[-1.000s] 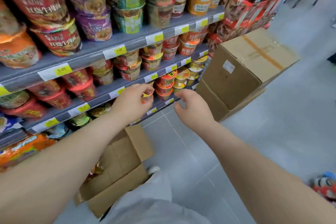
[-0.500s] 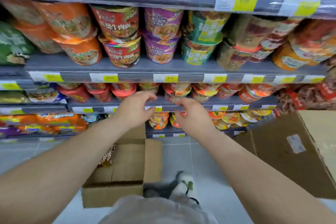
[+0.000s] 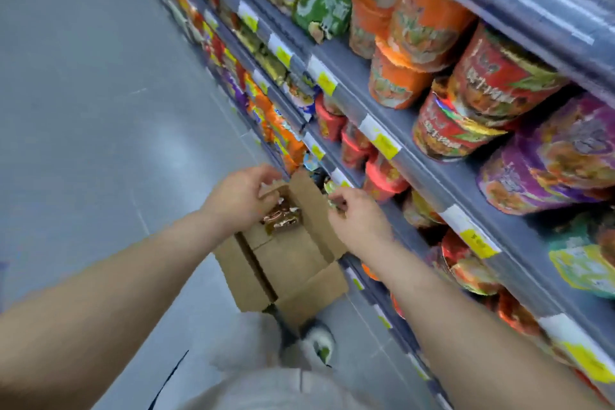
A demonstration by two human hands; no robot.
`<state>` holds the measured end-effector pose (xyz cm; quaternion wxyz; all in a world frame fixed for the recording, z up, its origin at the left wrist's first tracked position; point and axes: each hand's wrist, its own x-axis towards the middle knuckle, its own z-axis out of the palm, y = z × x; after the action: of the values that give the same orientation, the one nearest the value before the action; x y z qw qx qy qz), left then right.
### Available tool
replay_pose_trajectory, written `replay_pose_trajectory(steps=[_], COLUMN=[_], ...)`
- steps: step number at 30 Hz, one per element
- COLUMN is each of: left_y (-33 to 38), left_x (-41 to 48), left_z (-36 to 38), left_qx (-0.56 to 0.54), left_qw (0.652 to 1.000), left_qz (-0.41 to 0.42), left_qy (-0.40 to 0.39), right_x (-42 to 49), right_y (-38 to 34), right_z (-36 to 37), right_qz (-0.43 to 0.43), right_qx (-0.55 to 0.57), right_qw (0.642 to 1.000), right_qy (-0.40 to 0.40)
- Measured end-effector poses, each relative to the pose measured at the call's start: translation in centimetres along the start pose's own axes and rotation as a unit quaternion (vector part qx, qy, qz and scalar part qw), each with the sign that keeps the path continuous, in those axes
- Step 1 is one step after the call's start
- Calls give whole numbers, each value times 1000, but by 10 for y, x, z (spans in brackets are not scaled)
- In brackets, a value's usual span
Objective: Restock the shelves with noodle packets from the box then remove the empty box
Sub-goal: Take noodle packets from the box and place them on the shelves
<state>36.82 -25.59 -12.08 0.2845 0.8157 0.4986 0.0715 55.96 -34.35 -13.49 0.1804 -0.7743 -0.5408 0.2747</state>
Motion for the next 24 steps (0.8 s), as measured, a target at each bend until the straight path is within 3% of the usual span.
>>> replay_pose_trajectory(steps=[10, 18, 24], left_y=[-110, -237, -321], left_x=[48, 129, 192], left_z=[57, 199, 321], left_qx=[20, 49, 97], left_qw=[996, 992, 988], left_qz=[-85, -88, -71], left_qy=[-18, -80, -93], right_x=[99, 189, 262], right_y=[18, 114, 198], right_z=[111, 267, 392], right_qz=[20, 39, -35], right_qx=[-19, -40, -78], right_qw=[994, 992, 988], right_qy=[-104, -117, -129])
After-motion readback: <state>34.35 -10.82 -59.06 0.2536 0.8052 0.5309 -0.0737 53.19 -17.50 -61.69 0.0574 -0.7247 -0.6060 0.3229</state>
